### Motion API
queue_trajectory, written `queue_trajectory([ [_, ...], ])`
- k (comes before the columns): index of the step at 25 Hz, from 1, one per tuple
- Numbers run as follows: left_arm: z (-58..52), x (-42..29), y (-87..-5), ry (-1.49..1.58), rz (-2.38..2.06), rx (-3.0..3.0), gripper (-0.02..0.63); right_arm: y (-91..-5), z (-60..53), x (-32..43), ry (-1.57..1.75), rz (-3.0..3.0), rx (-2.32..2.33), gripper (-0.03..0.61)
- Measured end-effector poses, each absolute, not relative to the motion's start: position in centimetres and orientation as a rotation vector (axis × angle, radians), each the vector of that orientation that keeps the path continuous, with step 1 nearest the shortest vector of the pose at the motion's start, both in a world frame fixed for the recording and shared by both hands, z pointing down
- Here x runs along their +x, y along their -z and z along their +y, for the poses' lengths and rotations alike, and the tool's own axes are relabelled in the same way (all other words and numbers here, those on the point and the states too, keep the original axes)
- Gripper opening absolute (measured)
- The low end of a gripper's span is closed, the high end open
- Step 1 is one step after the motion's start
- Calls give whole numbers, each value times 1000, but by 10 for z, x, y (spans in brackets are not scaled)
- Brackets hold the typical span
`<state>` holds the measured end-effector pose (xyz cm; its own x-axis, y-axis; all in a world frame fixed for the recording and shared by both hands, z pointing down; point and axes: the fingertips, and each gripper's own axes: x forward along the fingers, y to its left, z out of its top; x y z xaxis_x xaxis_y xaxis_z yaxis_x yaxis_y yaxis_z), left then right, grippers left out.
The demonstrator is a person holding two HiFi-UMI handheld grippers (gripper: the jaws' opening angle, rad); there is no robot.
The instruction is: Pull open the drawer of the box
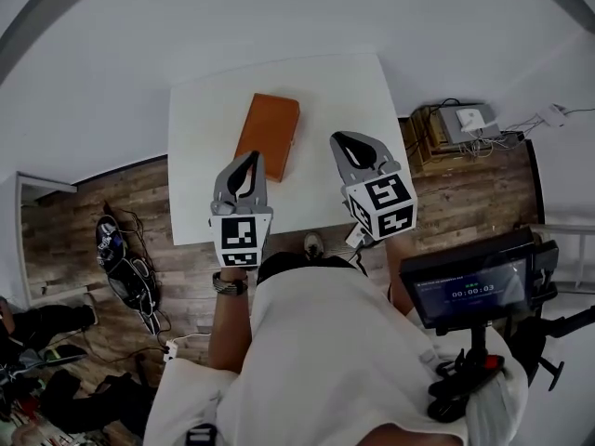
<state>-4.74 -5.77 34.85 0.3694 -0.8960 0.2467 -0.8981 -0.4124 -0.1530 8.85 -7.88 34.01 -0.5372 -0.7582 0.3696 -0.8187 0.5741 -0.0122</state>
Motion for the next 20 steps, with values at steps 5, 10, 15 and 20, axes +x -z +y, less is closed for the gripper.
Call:
queue_trajectory([
  [5,-80,-41,-361,-482,-1662,2591,12,-353,-98,98,-291,-2445,1300,20],
  [10,-90,-39,-373,-513,-1609,2584,15,-372,-107,105,-356,-2400,1301,35],
  [15,-108,-34,-387,-559,-1566,2570,32,-388,-125,110,-489,-2414,1297,46],
  [20,-116,-36,-418,-641,-1499,2534,51,-425,-138,105,-561,-2369,1247,58],
])
